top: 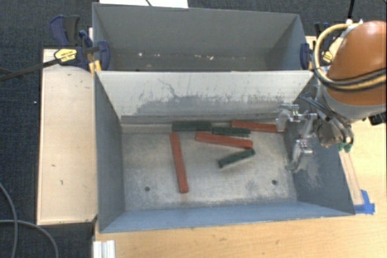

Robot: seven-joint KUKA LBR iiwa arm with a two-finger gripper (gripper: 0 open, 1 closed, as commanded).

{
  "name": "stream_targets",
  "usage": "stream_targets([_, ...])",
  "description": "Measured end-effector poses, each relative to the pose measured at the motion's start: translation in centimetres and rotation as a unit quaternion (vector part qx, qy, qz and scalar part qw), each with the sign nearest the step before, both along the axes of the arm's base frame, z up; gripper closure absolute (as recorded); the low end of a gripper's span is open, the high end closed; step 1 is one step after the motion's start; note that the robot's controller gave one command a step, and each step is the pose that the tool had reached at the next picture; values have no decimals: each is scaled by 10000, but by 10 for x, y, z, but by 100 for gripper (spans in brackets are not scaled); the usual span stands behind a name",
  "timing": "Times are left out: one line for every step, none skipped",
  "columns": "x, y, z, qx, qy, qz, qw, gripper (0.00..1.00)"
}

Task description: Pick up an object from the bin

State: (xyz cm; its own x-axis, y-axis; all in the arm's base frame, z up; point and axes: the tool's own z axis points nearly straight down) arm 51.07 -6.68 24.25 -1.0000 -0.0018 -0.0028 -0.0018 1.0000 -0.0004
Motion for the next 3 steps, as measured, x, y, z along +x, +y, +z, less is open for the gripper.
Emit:
stream_targets([0,0,0,0,0,0,10000,0])
stream_targets([7,-2,41,2,12,370,9993,0])
stream_targets([22,24,9,-6,-50,418,9991,0])
